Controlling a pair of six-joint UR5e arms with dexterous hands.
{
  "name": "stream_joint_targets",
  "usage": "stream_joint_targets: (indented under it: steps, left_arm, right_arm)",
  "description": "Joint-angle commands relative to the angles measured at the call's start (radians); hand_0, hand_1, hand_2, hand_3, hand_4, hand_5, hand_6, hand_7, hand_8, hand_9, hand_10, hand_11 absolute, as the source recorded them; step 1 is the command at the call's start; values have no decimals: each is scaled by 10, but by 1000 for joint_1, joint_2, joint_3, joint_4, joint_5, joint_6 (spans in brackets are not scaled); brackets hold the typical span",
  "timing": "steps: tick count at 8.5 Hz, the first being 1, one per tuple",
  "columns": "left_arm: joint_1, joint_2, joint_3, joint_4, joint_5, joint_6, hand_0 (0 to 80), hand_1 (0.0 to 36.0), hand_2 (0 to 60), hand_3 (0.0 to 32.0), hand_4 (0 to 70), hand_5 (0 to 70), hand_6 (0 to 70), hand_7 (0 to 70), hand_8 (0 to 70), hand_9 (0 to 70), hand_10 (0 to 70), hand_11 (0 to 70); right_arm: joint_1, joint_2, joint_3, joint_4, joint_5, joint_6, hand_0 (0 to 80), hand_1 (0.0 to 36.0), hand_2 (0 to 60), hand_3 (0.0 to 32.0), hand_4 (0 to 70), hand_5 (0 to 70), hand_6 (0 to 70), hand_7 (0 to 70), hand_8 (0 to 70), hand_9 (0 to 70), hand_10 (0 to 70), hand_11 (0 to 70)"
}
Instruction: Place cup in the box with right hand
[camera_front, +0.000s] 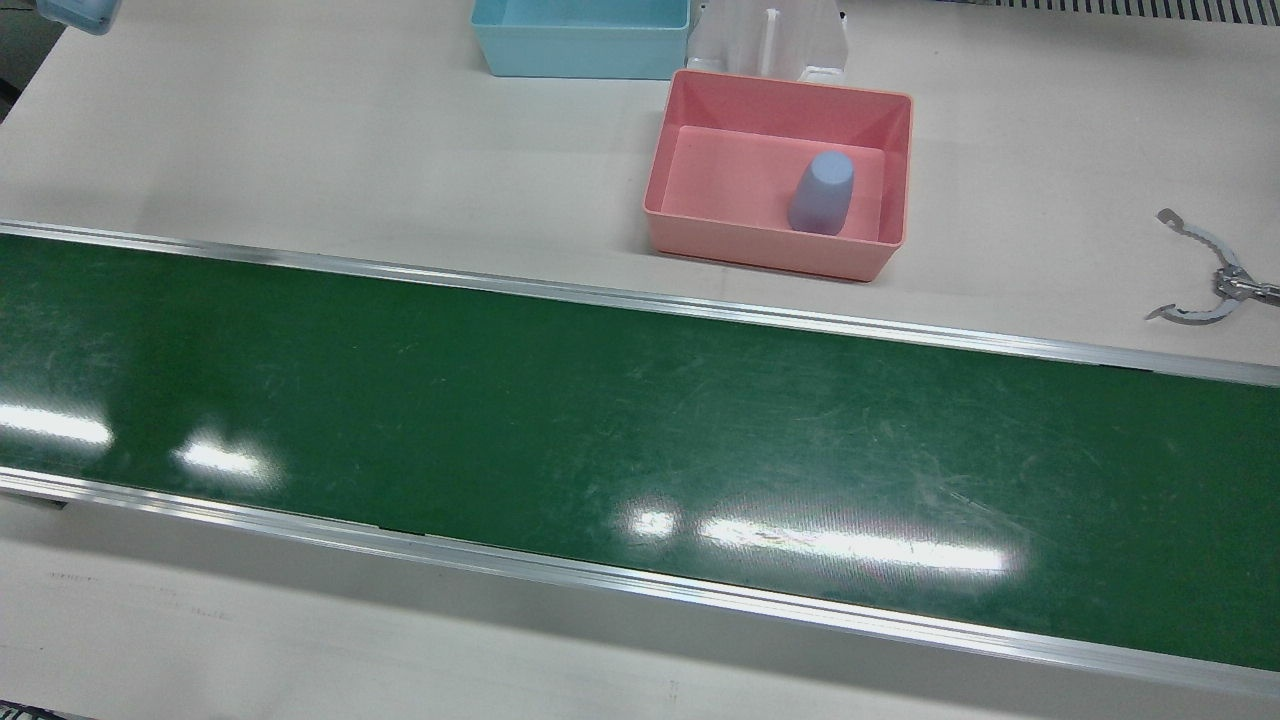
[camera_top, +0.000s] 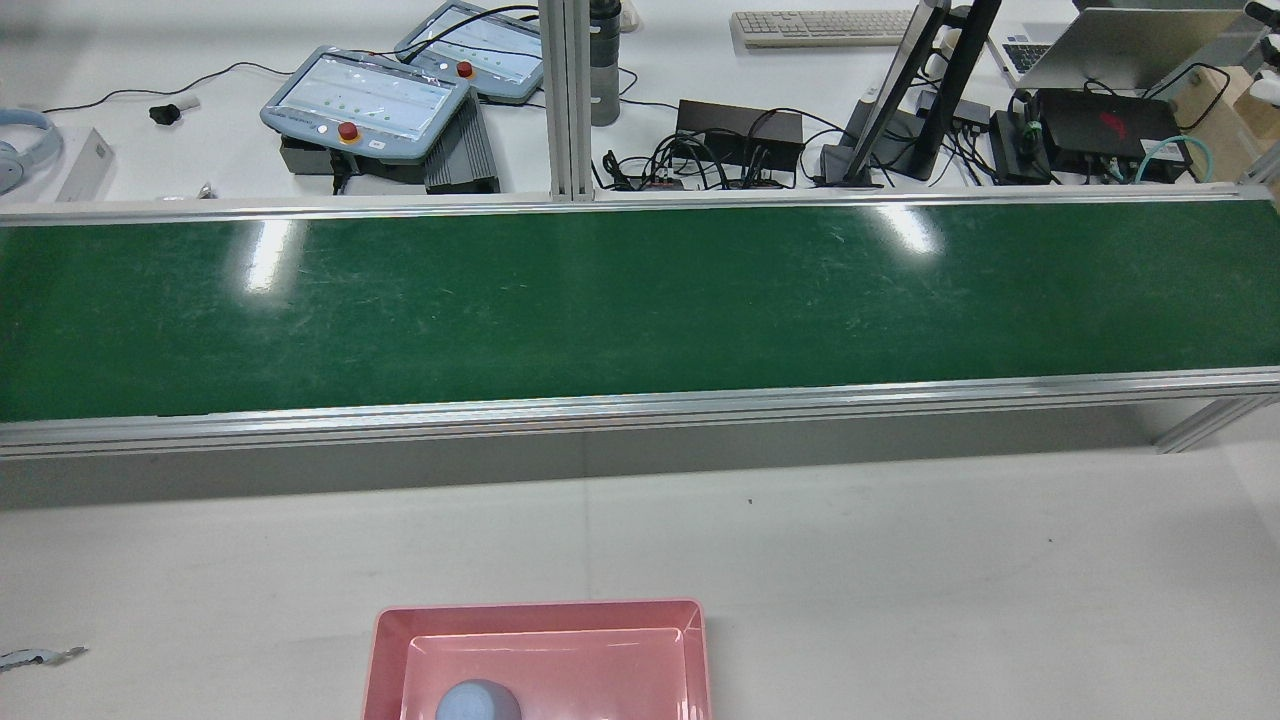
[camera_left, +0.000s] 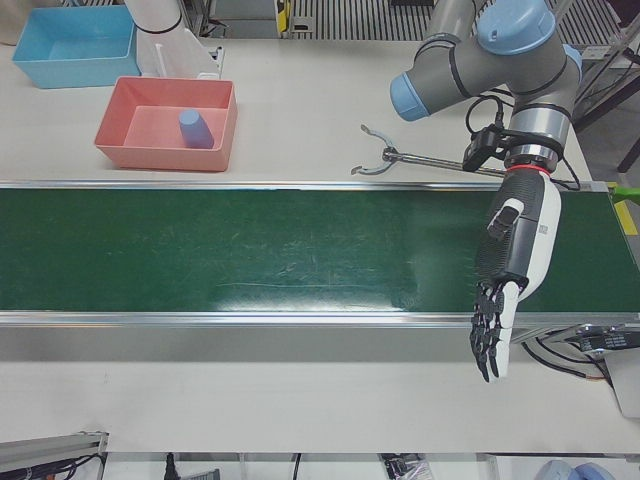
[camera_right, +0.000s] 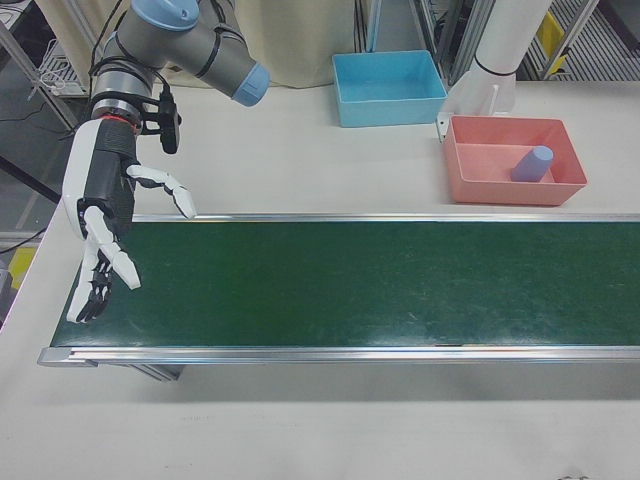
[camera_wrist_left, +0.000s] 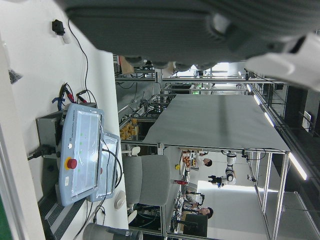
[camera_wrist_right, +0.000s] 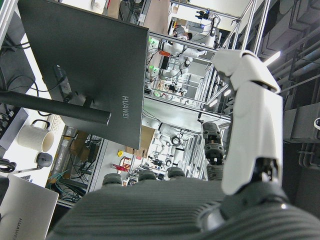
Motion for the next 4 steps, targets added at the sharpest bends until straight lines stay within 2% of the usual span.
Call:
stream_joint_targets:
  steps: [1,4]
  left_arm:
    - [0,0,1,0,0,0,0,0,0,0,0,0,0,0,0,0,0,0]
    - [0,0,-1,0,0,0,0,0,0,0,0,0,0,0,0,0,0,0]
  right_arm:
    - [3,-17,1,1,1,0,562,318,266,0,0,78,26,14,0,0,0,0]
    - [-11,-14,-8,1,-1,0,556,314,264,0,0,77,27,18,0,0,0,0]
